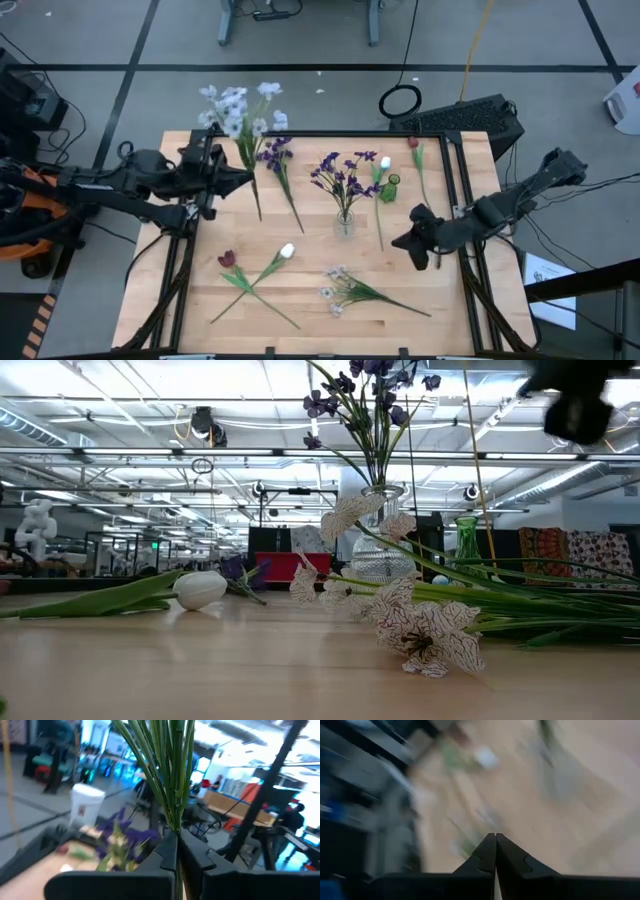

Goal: Sort flowers into vase by color
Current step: Put the top white flowers into the transparent green vase

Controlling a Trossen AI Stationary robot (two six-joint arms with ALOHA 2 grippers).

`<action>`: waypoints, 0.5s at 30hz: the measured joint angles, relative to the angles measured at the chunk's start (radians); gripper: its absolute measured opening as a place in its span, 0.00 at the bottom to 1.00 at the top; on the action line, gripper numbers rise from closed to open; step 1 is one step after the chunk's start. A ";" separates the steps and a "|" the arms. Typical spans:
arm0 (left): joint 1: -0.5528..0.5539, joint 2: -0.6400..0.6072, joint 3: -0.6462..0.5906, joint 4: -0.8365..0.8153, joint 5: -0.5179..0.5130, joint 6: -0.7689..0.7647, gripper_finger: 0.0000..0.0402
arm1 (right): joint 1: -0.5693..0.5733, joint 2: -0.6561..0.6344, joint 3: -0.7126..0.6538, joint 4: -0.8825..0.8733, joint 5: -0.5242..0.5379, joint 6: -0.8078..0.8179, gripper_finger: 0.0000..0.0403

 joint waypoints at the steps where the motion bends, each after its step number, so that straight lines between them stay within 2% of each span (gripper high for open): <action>1: -0.009 0.011 0.000 0.020 0.000 0.008 0.02 | 0.002 -0.009 0.000 0.078 0.026 -0.051 0.00; 4: -0.031 0.058 0.000 0.065 0.000 0.023 0.02 | 0.004 -0.005 0.033 0.219 0.097 -0.175 0.00; 7: -0.038 0.103 0.000 0.103 0.003 0.023 0.02 | 0.004 0.049 0.152 0.195 0.171 -0.276 0.00; 15: -0.038 0.226 0.148 0.078 0.004 0.092 0.02 | -0.067 0.295 0.698 -0.060 0.293 -0.618 0.00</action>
